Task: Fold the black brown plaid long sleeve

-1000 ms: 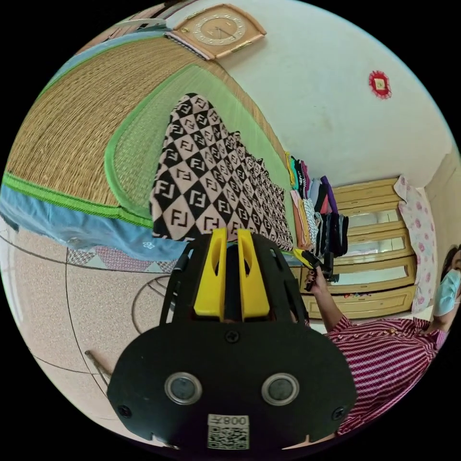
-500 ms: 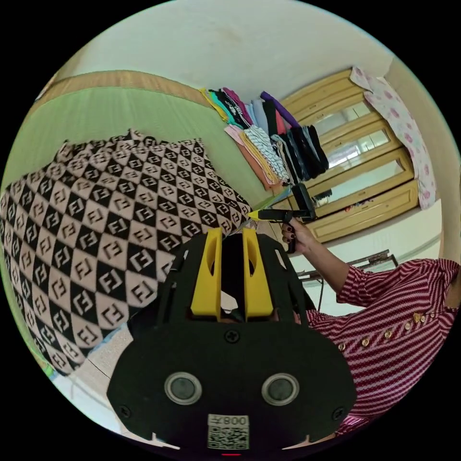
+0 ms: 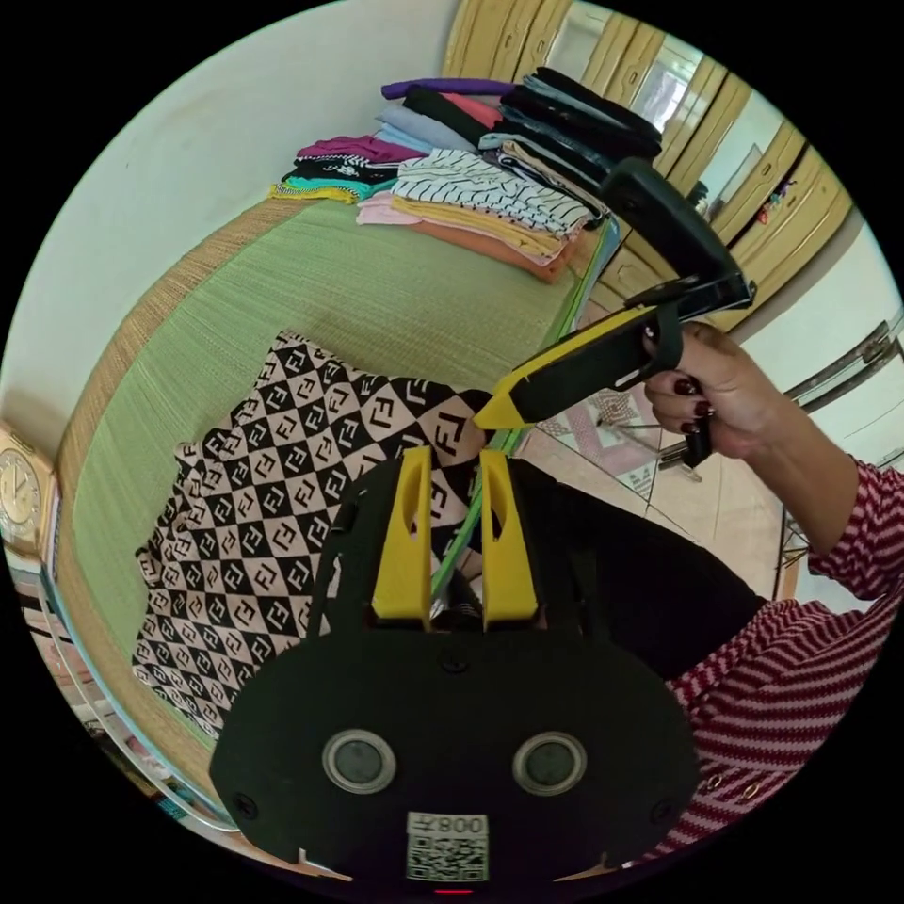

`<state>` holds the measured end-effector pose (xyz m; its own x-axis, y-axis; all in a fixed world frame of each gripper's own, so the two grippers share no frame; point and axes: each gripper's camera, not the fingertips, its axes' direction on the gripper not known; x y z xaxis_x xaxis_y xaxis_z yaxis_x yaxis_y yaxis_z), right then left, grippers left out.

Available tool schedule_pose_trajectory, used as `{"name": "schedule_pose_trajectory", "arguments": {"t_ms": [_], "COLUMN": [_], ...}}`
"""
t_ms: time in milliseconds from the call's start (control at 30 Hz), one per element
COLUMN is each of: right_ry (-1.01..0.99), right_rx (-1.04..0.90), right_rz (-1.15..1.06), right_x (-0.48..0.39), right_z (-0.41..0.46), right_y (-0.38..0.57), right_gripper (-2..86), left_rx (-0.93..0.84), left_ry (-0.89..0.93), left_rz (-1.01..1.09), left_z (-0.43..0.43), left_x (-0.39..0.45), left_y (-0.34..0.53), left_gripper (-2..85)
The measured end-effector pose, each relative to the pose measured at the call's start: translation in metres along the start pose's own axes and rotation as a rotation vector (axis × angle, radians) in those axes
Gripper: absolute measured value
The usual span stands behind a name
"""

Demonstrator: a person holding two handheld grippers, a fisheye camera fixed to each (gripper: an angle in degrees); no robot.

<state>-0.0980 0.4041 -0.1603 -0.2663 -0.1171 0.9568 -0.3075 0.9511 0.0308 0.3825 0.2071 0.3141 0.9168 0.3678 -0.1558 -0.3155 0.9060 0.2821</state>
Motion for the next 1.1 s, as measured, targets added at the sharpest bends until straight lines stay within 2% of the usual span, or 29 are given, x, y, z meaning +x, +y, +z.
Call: {"name": "schedule_pose_trajectory", "arguments": {"t_ms": [100,300,500,767,1100], "right_ry": [-0.016,-0.105,-0.122,-0.196,-0.258], "right_rx": [-0.012,0.085,0.103,0.071,0.036], "right_rz": [0.006,0.068,0.184,0.283,0.358], "right_x": [0.007,0.045,0.096,0.152,0.198], "right_z": [-0.003,-0.026,-0.021,0.007,0.035], "right_y": [-0.005,-0.015,-0.053,-0.131,-0.186], "right_gripper": [2.5,2.0,7.9,13.0,13.0], "left_rx": [0.029,0.127,0.191,0.203,0.212], "left_ry": [0.029,0.165,0.253,0.295,0.346], "left_rz": [-0.043,-0.198,-0.280,-0.299,-0.303], "left_z": [0.008,0.015,0.018,0.020,0.012], "left_x": [-0.003,-0.026,-0.040,-0.044,-0.057], "left_y": [-0.004,0.001,0.002,-0.007,-0.016], "left_gripper": [4.6,2.8,2.4,2.2,2.2]}}
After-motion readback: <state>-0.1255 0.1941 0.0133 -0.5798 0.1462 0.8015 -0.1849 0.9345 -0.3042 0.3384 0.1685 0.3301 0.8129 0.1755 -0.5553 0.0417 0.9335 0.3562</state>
